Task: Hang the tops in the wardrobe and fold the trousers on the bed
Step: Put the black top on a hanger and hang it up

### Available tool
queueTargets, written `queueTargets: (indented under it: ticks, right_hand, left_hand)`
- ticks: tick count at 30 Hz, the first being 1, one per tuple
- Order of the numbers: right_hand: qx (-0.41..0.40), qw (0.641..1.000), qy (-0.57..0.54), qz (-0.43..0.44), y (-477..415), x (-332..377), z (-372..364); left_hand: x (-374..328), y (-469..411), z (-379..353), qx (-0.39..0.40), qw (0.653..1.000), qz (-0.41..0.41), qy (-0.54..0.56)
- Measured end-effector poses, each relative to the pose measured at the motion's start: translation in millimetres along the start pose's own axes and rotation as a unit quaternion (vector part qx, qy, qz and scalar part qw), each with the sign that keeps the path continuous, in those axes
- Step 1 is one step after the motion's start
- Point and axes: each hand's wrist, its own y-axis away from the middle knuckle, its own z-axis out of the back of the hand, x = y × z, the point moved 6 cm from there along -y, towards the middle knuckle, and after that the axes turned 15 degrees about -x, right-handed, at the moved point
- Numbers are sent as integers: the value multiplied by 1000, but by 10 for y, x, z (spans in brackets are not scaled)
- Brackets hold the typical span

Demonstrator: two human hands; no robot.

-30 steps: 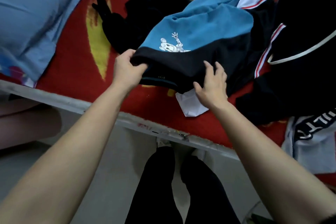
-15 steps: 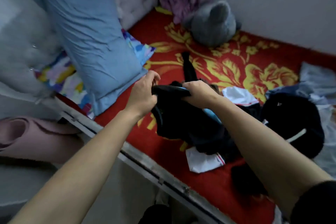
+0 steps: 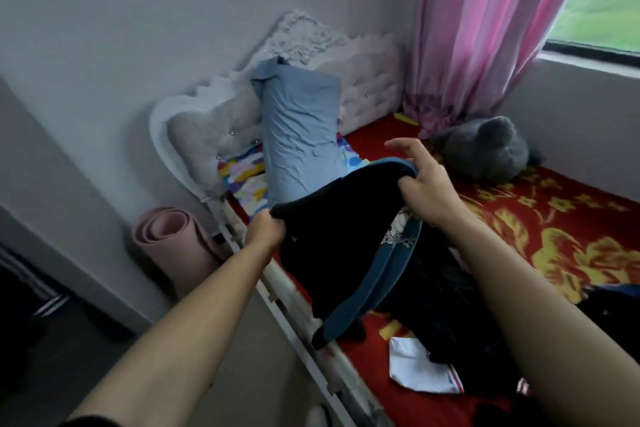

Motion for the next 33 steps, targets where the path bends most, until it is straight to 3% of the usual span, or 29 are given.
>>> queueTargets:
  ticks: [8,14,16,18,20,22,26,29,31,33]
  right_hand:
    - [179,969,165,37,748,285,-1179]
    - [390,908,136,73,1813,1338,-2412]
    - [419,895,122,89,2268,1769,-2846]
    - [391,892,151,169,2670,2203,-3299]
    - [302,901,163,265,2912,2670,-3683]
    - [237,906,171,307,3030,3113,-3950]
    - [179,940,124,262,3158,3968,-4277]
    - [170,955,73,234,3380,4524,-4586]
    - [156,965,29,210,3514,4828,-4739]
    - [140,972,-15,187,3607,5068,-4896]
  left_hand:
    - [329,226,1780,-145,983,-70,-92]
    - [1089,481,3156,-204,978,-26,-48]
    - [1427,603,3629,-221,974,-16,-49]
    - [1801,733,4153,-243,968,-19,-67]
    - [2248,834,4712,-261,961,-32,-88]
    - [2761,927,5259,-263,956,-34,-126]
    - [3745,1061,6114,-229,961,-4,-153]
    - [4252,1151,6577,-276,937,3,-216]
    - [4606,1192,6835,-305,916,53,-254]
    - [4982,1209,7003,-299,920,142,-211]
